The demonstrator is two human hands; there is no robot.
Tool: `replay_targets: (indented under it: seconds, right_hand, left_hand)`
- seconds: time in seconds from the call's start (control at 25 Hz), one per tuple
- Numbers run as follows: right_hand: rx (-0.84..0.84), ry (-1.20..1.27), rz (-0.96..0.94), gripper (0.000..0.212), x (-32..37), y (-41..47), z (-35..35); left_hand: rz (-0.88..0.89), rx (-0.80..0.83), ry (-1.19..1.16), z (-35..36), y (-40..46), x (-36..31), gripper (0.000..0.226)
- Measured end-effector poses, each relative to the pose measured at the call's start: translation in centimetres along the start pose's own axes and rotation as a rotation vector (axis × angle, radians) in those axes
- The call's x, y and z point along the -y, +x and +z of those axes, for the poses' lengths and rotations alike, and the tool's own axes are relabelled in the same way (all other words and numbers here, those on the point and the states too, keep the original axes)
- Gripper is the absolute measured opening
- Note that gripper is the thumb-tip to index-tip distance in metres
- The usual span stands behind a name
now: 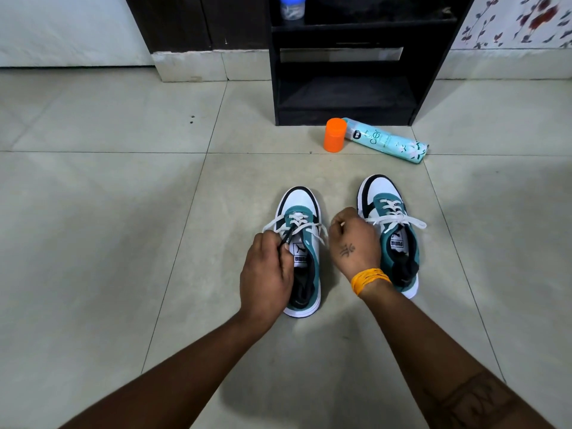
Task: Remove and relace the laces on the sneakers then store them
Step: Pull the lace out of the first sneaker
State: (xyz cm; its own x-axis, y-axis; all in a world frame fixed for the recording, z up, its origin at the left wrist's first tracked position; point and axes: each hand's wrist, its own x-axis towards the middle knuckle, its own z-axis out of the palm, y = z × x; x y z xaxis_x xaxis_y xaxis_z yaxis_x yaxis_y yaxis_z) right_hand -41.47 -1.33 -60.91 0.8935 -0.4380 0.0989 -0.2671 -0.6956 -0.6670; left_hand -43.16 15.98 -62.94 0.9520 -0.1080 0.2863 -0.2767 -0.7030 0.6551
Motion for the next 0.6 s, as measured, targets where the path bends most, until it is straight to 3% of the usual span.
replay_targets:
  seconds: [0.12,0.2,0.28,0.4,0.48,0.6]
  right_hand:
    - [0.126,-0.044,-0.347,0.020,0.9,-0.8,-0.3]
    - [0.178,-0.166,-0.462,0.018,1.9,-0.7,-0.2]
    - [0.130,-0.243,-0.323,0.013,1.9,-0.1,0.3]
    - [0.054,-0.102,0.022,0.015,0.8,0.0,0.7]
    - [0.058,-0.059,-0.049,0.020,0.7,-0.5,0.5]
    - [0.116,-0.113,-0.361,0.028,1.6,-0.7,0.1]
  left_hand:
    - [-0.005,0.001,0.006,0.1,0.1,0.0,0.026]
    - [-0.004,0.004,-0.002,0.1,0.1,0.0,0.026]
    - [0.000,0.005,0.004,0.1,0.0,-0.1,0.026]
    - [-0.003,0.011,0.015,0.1,0.1,0.1,0.026]
    - [-0.005,0.016,0.017,0.1,0.1,0.0,0.026]
    - [-0.005,0.015,0.008,0.1,0.1,-0.1,0.027]
